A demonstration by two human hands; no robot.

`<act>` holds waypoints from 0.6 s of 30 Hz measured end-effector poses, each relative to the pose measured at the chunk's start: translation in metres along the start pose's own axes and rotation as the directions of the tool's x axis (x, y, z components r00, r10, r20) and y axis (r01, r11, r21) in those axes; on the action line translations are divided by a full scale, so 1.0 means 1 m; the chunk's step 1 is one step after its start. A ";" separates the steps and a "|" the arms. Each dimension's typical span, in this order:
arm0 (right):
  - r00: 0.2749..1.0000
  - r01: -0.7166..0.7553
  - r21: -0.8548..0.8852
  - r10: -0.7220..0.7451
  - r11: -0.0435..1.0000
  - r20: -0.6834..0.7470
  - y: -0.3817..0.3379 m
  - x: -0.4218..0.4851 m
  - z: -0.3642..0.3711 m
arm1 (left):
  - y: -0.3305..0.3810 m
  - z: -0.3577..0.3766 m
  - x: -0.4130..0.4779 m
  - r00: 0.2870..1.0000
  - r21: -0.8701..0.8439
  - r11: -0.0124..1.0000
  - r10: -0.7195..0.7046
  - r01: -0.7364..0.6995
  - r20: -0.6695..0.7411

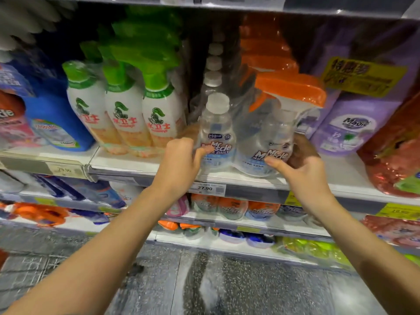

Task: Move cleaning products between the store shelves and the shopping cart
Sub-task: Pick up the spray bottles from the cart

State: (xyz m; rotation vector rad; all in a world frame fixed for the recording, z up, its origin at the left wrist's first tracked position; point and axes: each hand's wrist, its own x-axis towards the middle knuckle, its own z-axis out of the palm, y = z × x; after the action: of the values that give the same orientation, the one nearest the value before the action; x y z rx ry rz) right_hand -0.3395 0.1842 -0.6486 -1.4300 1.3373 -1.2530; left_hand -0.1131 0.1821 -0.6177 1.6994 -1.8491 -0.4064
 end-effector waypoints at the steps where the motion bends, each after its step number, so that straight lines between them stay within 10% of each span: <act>1: 1.000 -0.009 -0.012 0.009 1.000 0.001 0.003 0.001 0.000 | -0.001 0.002 0.000 1.000 0.016 1.000 -0.016 0.015 0.015; 18: 0.992 0.095 -0.461 -0.120 0.882 -0.026 0.018 0.016 0.004 | 0.000 0.031 0.015 0.996 0.308 0.947 -0.076 0.087 -0.046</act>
State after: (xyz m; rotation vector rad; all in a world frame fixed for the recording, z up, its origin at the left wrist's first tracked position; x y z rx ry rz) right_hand -0.3399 0.1652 -0.6650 -1.8272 1.6905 -1.0906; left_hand -0.1316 0.1623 -0.6387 1.9817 -1.8995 -0.1210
